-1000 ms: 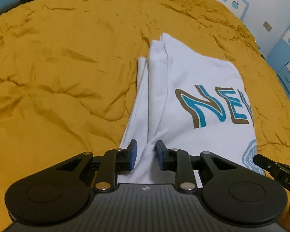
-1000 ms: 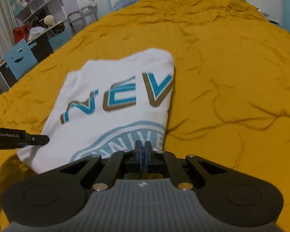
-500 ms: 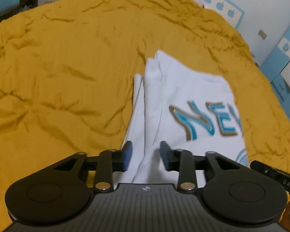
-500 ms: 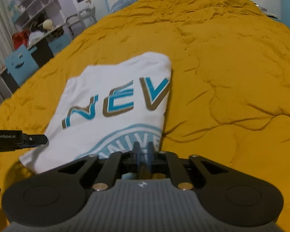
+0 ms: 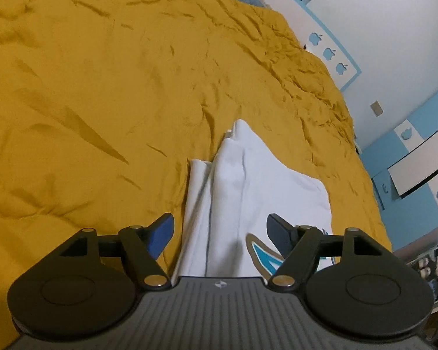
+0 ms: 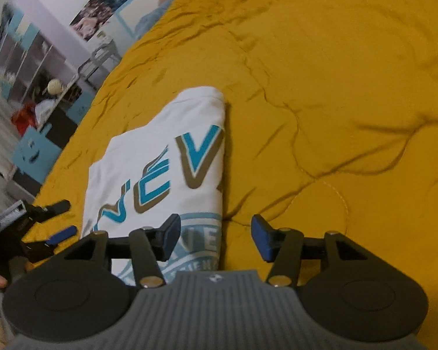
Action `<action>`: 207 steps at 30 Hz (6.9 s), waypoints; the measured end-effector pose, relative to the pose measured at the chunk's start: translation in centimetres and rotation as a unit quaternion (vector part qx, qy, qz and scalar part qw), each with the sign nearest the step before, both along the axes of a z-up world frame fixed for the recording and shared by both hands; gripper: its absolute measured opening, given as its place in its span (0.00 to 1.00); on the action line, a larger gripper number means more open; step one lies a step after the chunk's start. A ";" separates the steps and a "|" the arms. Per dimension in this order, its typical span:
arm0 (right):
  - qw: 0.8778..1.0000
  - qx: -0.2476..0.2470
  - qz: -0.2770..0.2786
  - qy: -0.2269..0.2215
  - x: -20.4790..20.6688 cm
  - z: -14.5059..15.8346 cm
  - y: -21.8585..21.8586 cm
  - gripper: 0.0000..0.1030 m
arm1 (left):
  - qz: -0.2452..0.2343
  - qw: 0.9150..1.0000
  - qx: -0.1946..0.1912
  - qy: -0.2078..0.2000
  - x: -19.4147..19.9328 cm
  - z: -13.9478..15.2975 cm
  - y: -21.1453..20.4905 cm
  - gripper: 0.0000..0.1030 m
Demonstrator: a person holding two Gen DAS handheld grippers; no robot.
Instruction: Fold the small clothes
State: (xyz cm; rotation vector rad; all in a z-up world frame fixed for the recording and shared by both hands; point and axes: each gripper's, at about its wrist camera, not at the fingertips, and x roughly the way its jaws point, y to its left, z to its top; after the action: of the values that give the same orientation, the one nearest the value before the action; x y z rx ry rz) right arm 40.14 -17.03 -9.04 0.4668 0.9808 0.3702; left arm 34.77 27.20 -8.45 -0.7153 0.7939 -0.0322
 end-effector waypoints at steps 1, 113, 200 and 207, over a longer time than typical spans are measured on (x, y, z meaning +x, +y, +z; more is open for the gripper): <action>1.000 0.008 -0.004 0.007 0.4 -0.4 -0.2 0.49 | -0.006 1.000 -0.004 0.003 0.6 -0.4 0.1 0.82; 0.996 0.052 0.054 0.036 -4.7 3.5 -8.6 0.09 | -0.145 0.986 0.071 0.046 -5.5 0.1 -11.3 0.26; 0.968 -0.196 0.153 -0.039 -27.8 3.5 -7.9 0.20 | -0.247 0.927 0.279 0.036 -24.1 0.9 -21.6 0.21; 0.959 -0.227 0.165 -0.040 -27.5 5.5 -6.7 0.20 | -0.255 0.924 0.284 0.023 -24.2 3.0 -21.5 0.23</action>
State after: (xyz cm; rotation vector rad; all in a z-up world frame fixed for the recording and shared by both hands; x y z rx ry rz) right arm 12.59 -23.76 -3.51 -0.1323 1.0295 0.4426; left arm 10.53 5.70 -5.49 0.0522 0.9602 -0.2461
